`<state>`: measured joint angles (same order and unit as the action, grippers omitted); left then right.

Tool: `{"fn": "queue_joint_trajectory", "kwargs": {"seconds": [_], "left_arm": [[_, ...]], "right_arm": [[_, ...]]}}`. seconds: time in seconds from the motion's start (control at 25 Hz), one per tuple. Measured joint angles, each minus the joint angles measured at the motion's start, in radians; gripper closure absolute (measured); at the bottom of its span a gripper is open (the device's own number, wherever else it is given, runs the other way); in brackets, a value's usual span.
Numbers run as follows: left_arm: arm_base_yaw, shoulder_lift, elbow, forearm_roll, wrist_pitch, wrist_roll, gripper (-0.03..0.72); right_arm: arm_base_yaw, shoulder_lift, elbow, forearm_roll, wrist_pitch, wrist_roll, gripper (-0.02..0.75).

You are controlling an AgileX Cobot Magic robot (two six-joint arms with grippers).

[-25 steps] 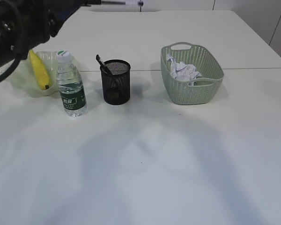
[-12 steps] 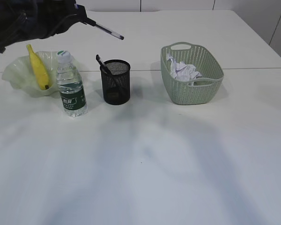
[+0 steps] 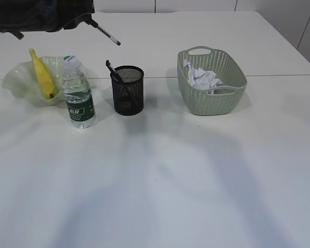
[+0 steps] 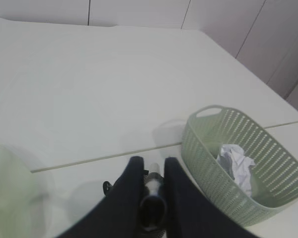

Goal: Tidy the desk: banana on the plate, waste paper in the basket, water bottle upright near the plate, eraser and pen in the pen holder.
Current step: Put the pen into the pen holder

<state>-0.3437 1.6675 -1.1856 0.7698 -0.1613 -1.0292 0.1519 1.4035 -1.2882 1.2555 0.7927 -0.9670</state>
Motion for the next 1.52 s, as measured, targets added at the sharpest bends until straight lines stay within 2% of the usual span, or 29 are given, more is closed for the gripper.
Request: {"fn": "queue_joint_trajectory", "kwargs": {"seconds": [0.32,0.6,1.52], "left_arm": [[-0.044,0.113,-0.102,0.116,0.061,0.0,0.636],[-0.058,0.193,-0.119,0.174,0.076,0.0,0.636],[-0.058,0.351,-0.189,0.233,0.063,0.0,0.636]], "right_arm": [[0.0,0.0,0.0,-0.006,0.004,0.0,0.143],[0.0,0.0,0.0,-0.008,0.007,0.0,0.146],[0.0,0.0,0.0,-0.018,0.007,0.002,0.146]]}}
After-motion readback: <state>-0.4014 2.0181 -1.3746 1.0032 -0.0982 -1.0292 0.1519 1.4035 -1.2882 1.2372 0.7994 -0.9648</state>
